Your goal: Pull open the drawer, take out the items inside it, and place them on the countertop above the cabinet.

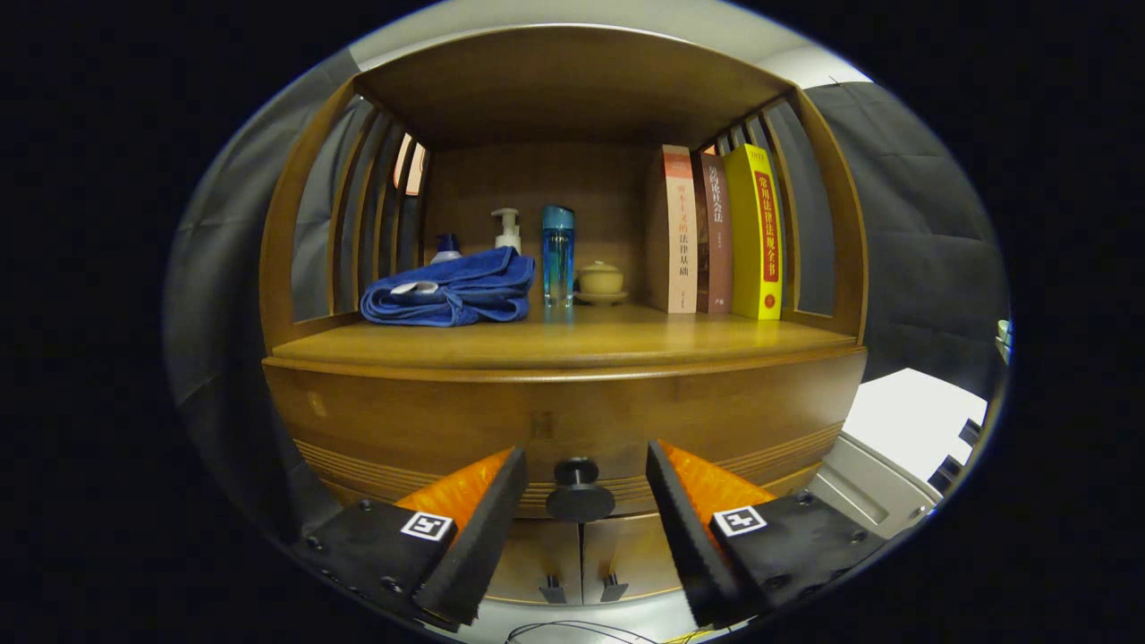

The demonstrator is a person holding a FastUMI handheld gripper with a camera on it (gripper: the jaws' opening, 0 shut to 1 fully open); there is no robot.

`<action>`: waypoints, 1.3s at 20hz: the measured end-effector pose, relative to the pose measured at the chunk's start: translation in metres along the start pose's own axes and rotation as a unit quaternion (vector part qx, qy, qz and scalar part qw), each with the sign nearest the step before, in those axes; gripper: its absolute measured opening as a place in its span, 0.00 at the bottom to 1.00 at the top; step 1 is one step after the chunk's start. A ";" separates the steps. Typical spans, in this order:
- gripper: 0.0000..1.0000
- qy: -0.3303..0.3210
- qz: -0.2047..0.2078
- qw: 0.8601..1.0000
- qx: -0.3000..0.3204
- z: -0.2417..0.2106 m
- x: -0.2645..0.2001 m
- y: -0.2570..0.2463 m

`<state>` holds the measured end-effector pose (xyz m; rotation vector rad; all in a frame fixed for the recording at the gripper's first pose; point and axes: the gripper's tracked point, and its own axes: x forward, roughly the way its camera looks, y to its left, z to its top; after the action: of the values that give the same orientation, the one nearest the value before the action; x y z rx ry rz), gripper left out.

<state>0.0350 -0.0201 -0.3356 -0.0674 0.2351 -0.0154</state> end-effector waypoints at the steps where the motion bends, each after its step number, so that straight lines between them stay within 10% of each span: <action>1: 0.88 0.004 0.000 1.000 0.000 -0.004 0.002 0.001; 9: 0.58 0.030 -0.003 0.999 0.012 -0.029 0.012 0.003; 26: 0.44 0.039 0.001 0.999 -0.016 -0.031 -0.022 0.003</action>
<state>0.0063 -0.0188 -0.3605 -0.0979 0.3133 -0.0126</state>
